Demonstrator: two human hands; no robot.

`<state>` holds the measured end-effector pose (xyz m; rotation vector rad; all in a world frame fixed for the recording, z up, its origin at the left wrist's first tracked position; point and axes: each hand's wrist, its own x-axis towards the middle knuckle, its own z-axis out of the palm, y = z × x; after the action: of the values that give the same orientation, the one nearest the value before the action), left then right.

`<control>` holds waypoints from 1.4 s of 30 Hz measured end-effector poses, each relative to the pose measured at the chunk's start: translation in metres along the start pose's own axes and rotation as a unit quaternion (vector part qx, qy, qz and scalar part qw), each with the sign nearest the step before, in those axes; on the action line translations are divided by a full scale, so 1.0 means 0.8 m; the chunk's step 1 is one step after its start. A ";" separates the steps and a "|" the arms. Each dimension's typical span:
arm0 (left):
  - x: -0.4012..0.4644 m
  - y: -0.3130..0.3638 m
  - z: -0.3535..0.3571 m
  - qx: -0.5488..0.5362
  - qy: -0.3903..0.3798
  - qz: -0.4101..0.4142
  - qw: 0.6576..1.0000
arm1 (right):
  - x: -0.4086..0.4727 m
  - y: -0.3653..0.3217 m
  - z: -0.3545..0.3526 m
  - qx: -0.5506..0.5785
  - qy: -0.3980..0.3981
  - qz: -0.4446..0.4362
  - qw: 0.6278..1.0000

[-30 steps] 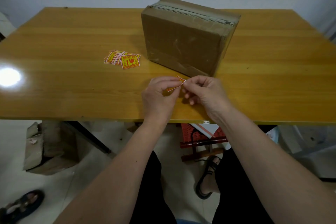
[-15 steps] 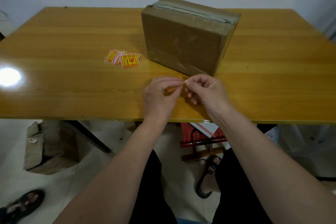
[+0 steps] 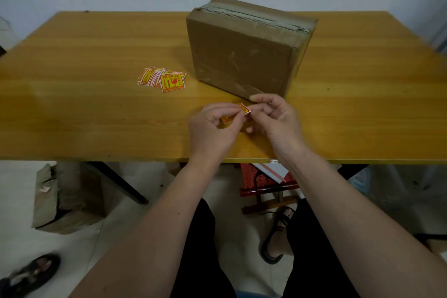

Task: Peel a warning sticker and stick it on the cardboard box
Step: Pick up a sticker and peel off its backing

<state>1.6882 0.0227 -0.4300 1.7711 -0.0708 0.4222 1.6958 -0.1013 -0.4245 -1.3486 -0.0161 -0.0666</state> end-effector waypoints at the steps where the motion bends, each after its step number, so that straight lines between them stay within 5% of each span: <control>1: 0.000 0.001 0.000 -0.001 0.000 -0.004 1.000 | 0.000 0.001 0.000 0.004 -0.003 -0.002 1.000; 42: -0.001 -0.007 0.001 0.086 -0.013 0.046 0.995 | 0.005 0.002 -0.005 0.017 0.044 0.023 0.999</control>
<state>1.6897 0.0230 -0.4360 1.9481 -0.1381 0.4834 1.6998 -0.1052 -0.4264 -1.3103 0.0874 -0.0869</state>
